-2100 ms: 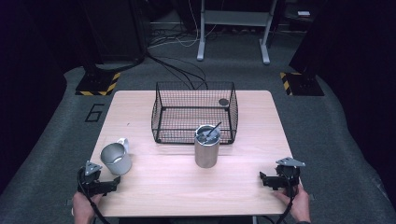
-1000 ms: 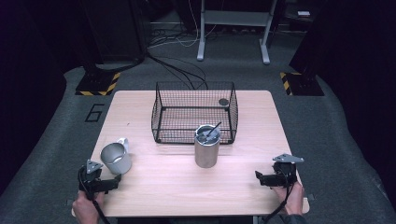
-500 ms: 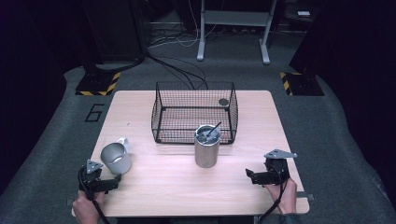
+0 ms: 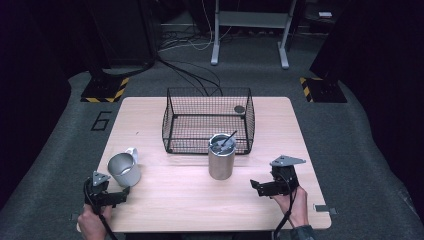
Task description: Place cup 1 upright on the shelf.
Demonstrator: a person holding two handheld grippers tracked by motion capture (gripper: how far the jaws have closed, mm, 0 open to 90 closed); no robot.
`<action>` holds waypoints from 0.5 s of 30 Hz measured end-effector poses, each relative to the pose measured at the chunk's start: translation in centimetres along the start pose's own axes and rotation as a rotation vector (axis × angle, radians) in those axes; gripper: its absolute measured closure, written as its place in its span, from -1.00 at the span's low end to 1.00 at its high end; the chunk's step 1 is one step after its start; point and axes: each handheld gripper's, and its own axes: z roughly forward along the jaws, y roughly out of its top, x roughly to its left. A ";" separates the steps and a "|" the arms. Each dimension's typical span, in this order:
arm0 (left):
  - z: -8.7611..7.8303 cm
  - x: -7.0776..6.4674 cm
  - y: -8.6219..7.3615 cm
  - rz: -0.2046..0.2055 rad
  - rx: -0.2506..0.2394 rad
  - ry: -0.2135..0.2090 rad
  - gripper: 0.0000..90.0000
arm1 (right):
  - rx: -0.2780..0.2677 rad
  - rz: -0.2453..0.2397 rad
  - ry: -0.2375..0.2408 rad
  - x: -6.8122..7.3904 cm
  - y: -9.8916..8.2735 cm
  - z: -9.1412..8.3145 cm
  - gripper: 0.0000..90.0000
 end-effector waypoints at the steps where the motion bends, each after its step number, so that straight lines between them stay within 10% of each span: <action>1: 0.0 0.0 0.0 0.000 0.001 -0.001 -0.99 | -0.002 -0.006 0.006 0.2 0.2 0.1 -1.00; 15: 0.0 0.0 0.0 0.004 -0.003 0.001 -0.99 | -0.012 -0.050 0.049 2.5 2.7 1.4 -1.00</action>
